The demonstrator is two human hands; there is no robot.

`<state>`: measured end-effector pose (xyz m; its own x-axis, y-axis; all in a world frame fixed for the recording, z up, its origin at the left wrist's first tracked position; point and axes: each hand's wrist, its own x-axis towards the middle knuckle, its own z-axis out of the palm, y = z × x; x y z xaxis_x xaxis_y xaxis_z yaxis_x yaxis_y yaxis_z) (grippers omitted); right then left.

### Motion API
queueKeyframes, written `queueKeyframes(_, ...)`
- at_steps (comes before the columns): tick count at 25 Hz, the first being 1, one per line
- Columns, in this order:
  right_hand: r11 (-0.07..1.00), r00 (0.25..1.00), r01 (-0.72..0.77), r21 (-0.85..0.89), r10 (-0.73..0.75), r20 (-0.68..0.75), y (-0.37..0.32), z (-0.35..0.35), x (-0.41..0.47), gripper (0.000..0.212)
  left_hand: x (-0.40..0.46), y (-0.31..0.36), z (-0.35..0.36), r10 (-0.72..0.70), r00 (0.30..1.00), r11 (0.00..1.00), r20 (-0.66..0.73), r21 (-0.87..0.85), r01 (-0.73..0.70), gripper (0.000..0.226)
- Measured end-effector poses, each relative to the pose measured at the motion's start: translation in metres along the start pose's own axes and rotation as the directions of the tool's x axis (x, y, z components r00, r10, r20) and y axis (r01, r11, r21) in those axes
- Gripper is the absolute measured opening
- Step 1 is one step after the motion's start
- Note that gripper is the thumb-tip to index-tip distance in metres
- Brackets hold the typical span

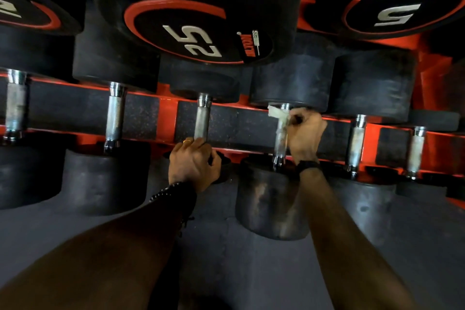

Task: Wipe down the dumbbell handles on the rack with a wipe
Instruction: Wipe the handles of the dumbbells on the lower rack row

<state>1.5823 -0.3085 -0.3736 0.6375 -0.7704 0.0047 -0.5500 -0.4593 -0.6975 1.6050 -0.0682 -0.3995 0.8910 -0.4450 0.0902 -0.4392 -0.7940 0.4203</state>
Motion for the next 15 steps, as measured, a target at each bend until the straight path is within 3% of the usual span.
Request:
queueKeyframes(2, 0.997, 0.997, -0.044, -0.064, 0.047, 0.055, 0.017, -0.002, -0.008, 0.009, -0.001, 0.000, 0.000, 0.005, 1.000, 1.000, 0.004, 0.001, -0.005, 0.025)
queueKeyframes(4, 0.978, 0.974, -0.043, -0.204, 0.087, 0.211, 0.042, -0.006, -0.034, 0.010, -0.002, -0.001, -0.001, 0.013, 1.000, 1.000, 0.000, 0.007, -0.013, 0.025)
queueKeyframes(5, 0.979, 0.965, -0.072, -0.188, 0.116, 0.235, 0.046, -0.008, -0.031, 0.008, -0.002, -0.001, -0.001, 0.009, 1.000, 1.000, 0.006, 0.008, -0.009, 0.025)
queueKeyframes(7, 0.983, 0.977, -0.182, 0.002, 0.181, 0.116, 0.037, -0.001, -0.001, 0.009, -0.001, -0.001, 0.000, 0.009, 1.000, 1.000, 0.016, 0.006, -0.009, 0.025)
queueKeyframes(9, 0.982, 0.982, -0.180, 0.050, 0.177, 0.067, 0.029, 0.006, 0.020, 0.003, -0.001, 0.000, 0.001, 0.004, 1.000, 1.000, 0.006, 0.011, -0.004, 0.025)
queueKeyframes(12, 0.968, 0.953, -0.202, -0.150, 0.230, 0.199, 0.049, 0.006, -0.009, 0.011, -0.001, 0.000, 0.000, 0.009, 1.000, 1.000, -0.005, 0.005, -0.009, 0.025)
queueKeyframes(13, 0.964, 0.925, -0.217, -0.150, 0.253, 0.285, 0.050, 0.002, -0.017, 0.004, -0.001, -0.001, -0.001, 0.014, 1.000, 1.000, -0.002, 0.002, -0.014, 0.026)
queueKeyframes(15, 0.941, 0.901, -0.339, -0.005, 0.326, 0.284, 0.032, -0.001, -0.001, 0.020, -0.002, -0.001, -0.001, 0.020, 1.000, 1.000, 0.006, 0.006, -0.020, 0.027)
